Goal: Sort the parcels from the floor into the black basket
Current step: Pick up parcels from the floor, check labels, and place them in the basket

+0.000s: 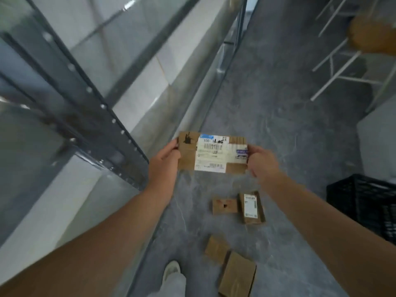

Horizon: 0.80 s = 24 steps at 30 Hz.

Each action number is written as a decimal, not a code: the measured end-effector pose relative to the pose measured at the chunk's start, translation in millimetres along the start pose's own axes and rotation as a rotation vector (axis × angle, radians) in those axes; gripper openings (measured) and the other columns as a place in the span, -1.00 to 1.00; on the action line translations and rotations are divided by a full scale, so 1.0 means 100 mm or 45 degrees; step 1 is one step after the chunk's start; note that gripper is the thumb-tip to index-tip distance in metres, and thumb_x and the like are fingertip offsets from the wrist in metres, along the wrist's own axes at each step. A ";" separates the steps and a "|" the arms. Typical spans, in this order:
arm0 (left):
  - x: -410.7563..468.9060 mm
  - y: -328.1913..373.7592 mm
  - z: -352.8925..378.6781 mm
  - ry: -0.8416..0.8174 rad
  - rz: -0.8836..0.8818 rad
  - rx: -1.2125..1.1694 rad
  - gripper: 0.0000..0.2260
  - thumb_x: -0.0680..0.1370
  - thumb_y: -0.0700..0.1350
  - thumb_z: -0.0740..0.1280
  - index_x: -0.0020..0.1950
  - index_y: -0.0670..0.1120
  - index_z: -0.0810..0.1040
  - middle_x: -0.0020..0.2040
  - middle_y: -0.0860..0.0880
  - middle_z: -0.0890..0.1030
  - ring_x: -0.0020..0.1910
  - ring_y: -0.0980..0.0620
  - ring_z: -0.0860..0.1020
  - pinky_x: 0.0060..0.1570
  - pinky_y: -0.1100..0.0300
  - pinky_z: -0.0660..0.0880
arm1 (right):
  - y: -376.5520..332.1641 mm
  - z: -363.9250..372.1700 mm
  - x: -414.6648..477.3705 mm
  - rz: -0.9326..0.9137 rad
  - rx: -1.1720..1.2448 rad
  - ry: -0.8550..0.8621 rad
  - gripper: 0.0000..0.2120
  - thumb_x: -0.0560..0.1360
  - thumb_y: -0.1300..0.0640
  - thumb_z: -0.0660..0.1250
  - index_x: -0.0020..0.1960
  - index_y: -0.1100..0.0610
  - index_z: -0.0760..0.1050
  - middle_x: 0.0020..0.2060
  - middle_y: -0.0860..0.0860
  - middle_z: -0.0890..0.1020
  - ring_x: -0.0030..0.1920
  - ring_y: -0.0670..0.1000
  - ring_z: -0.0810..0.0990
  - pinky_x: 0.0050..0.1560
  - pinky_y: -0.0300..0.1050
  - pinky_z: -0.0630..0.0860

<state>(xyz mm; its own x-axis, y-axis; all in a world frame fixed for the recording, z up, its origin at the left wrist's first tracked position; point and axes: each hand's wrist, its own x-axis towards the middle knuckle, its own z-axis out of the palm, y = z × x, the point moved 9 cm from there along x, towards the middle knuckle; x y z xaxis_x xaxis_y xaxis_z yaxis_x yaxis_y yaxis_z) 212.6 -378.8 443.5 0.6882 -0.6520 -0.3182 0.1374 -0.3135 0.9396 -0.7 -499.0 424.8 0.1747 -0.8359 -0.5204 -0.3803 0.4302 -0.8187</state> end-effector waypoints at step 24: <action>-3.35 2.03 -2.64 0.564 0.492 0.114 -0.52 0.53 -0.41 0.22 0.06 0.20 0.59 -0.17 0.27 0.64 -0.19 0.40 0.57 -0.18 0.56 0.43 | -1.87 0.92 -3.43 -0.625 -0.088 -0.683 -0.75 0.59 0.20 0.19 0.02 -0.07 0.60 0.00 -0.05 0.67 0.07 -0.03 0.60 0.18 -0.08 0.53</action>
<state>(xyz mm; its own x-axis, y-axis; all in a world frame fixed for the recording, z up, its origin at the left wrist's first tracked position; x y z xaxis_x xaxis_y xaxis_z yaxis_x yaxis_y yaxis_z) 198.0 -41.9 774.1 0.9108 -0.3863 0.1461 -0.2297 -0.1800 0.9565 94.5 -261.6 734.3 0.7542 -0.6371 -0.1592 -0.1970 0.0117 -0.9803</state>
